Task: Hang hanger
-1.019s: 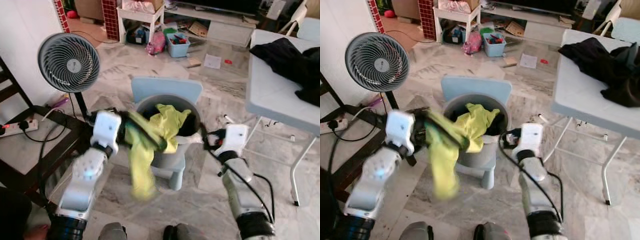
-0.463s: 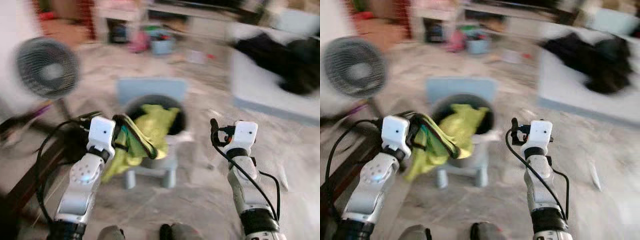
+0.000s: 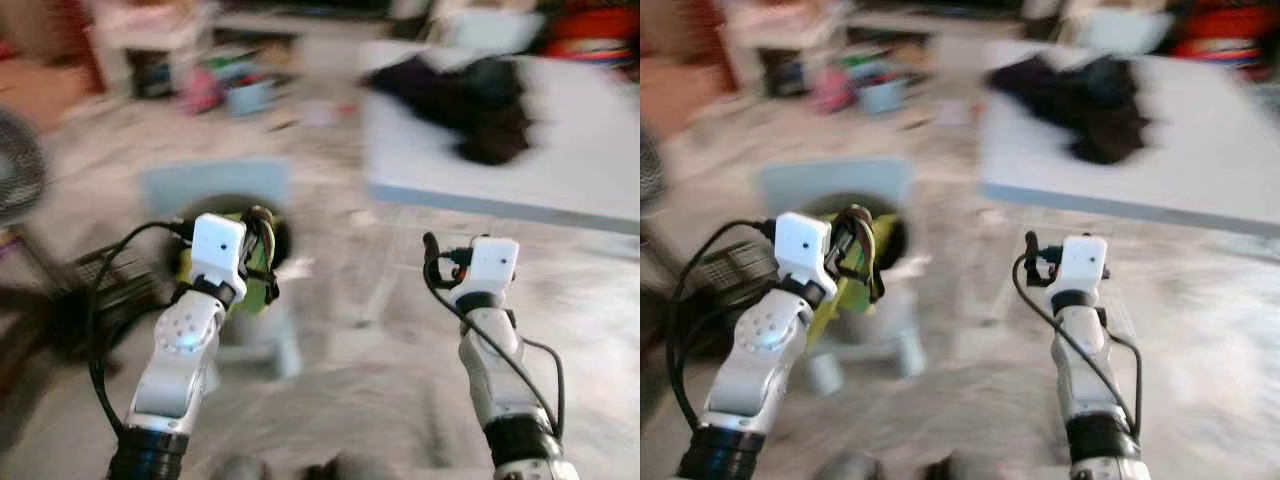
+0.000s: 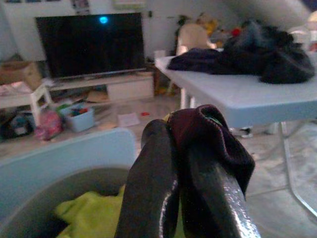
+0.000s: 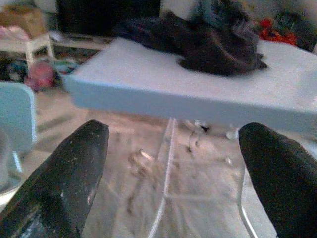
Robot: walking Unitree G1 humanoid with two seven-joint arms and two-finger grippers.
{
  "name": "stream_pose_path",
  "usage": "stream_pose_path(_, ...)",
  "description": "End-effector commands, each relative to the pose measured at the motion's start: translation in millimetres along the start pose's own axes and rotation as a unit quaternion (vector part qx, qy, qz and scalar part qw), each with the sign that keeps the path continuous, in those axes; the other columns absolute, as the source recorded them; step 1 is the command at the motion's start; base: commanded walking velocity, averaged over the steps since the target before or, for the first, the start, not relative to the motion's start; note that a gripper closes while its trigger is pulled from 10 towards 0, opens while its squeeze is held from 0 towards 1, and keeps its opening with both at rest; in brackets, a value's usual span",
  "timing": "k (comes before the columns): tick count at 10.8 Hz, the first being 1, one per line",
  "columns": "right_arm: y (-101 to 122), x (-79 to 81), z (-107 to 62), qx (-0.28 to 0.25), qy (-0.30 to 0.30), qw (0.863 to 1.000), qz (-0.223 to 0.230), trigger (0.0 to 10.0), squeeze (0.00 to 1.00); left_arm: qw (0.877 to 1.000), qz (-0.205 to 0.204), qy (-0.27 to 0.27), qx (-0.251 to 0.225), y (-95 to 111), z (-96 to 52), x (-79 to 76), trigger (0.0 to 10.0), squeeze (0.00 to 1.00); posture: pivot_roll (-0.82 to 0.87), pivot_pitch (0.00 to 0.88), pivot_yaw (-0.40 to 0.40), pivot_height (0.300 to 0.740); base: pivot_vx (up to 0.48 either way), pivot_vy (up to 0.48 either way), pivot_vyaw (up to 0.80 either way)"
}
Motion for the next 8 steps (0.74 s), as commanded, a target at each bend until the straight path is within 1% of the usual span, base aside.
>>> stream_pose_path(1, -0.8, -5.9, -0.3, 0.001, -0.007, 1.000, -0.006, 10.0, 0.00, 1.000, -0.002, -0.003, -0.009, 5.7, 1.2, -2.7, 10.0, 0.00, 0.03, 0.021, -0.051, 0.740, 0.000, -0.401, -0.44)
stream_pose_path(3, -1.0, -6.3, -0.4, 0.001, -0.009, 1.000, -0.008, 10.0, 0.00, 1.000, -0.003, -0.005, -0.009, 6.8, 1.3, -4.1, 10.0, 0.00, 0.03, 0.023, -0.050, 0.740, 0.000, -0.399, -0.41)
stream_pose_path(6, -1.1, -1.1, -2.7, -0.001, -0.001, 1.000, -0.003, 10.0, 0.00, 1.000, -0.004, -0.009, -0.010, 9.3, 3.5, -5.4, 10.0, 0.00, 0.03, 0.027, -0.046, 0.740, 0.000, -0.390, 0.00)
stream_pose_path(8, -1.1, -1.5, -2.0, -0.001, -0.002, 1.000, -0.006, 10.0, 0.00, 1.000, -0.006, -0.012, -0.013, 11.2, 5.9, -8.6, 10.0, 0.00, 0.02, 0.026, -0.046, 0.740, 0.000, -0.351, 0.00)
Point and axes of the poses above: a point about 5 cm out from each wrist's last joint towards the gripper, its own z axis pointing out of the wrist towards the gripper, its own y axis along the axis of the wrist's last joint, x = y × z, the point moved 2 cm from there along z, pointing out of the wrist towards the gripper, and after that the axes turned 9 degrees about -z, right-handed, at the moved point
